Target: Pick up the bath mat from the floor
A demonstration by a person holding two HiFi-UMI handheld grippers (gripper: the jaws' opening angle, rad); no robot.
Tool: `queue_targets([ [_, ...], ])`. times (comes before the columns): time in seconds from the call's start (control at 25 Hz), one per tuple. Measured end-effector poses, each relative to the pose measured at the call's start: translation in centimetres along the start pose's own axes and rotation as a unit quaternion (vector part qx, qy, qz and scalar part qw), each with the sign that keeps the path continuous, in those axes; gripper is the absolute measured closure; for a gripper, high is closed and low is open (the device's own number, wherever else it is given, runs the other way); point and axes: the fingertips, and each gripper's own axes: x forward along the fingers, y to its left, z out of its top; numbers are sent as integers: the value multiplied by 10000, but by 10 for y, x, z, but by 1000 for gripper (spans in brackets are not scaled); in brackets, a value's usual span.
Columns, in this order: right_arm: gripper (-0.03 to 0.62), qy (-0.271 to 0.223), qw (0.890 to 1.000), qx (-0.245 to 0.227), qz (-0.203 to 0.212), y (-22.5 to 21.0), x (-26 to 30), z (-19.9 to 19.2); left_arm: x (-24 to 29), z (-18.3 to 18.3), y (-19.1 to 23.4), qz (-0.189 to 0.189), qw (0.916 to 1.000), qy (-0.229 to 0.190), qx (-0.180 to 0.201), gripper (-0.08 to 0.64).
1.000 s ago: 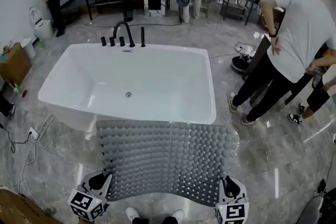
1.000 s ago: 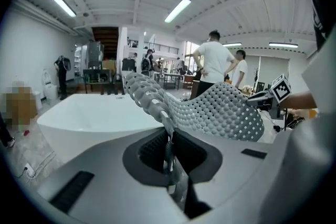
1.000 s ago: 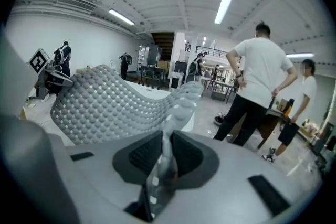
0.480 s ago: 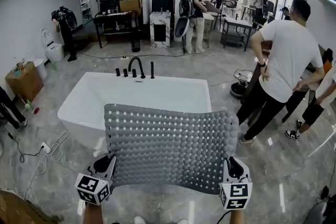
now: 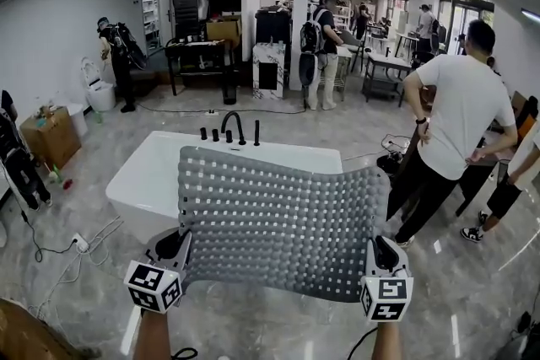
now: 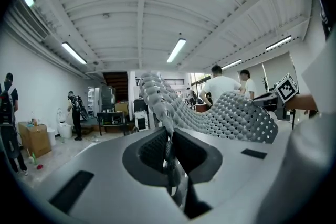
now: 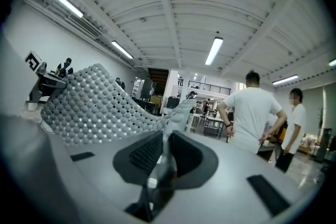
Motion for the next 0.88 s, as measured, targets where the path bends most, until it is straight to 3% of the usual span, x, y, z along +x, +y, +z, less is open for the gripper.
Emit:
queue_targets([
  [0.36, 529, -59, 10000, 16, 0, 7, 6, 15, -1, 13, 9, 12, 9999, -161, -15, 528],
  [0.88, 534, 174, 9997, 128, 63, 19, 9, -12, -4, 5, 11, 25, 9996, -242, -118, 528],
])
